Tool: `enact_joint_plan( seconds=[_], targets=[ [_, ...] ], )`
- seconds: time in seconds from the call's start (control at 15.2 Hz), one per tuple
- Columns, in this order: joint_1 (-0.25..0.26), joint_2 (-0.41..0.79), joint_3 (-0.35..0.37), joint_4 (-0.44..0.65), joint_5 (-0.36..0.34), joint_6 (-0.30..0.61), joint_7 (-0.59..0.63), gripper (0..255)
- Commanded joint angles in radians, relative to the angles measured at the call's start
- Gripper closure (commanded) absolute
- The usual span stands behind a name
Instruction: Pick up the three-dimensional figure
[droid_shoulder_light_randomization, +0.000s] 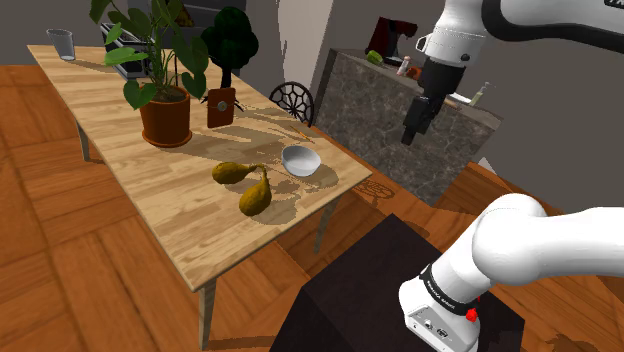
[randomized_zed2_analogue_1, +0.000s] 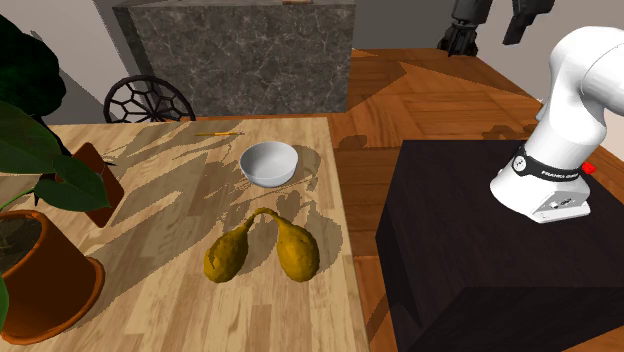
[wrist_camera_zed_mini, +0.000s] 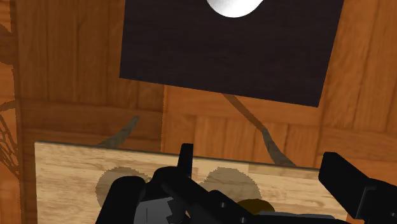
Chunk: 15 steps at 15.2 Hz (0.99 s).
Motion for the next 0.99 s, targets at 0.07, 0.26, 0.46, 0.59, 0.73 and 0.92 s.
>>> enact_joint_plan(
  seconds=[0.07, 0.26, 0.46, 0.59, 0.73, 0.92],
  targets=[
    [0.000, 0.029, 0.000, -0.005, 0.001, 0.035, -0.001, 0],
    [0.001, 0.124, 0.000, -0.011, 0.005, 0.137, -0.004, 0],
    [0.002, 0.227, 0.000, -0.004, 0.009, 0.235, -0.007, 0],
    [0.002, 0.300, 0.001, 0.008, 0.011, 0.296, -0.009, 0],
    [0.003, 0.375, 0.001, 0.026, 0.013, 0.354, -0.012, 0],
    [0.004, 0.490, 0.003, 0.063, 0.016, 0.434, -0.016, 0]
  ],
)
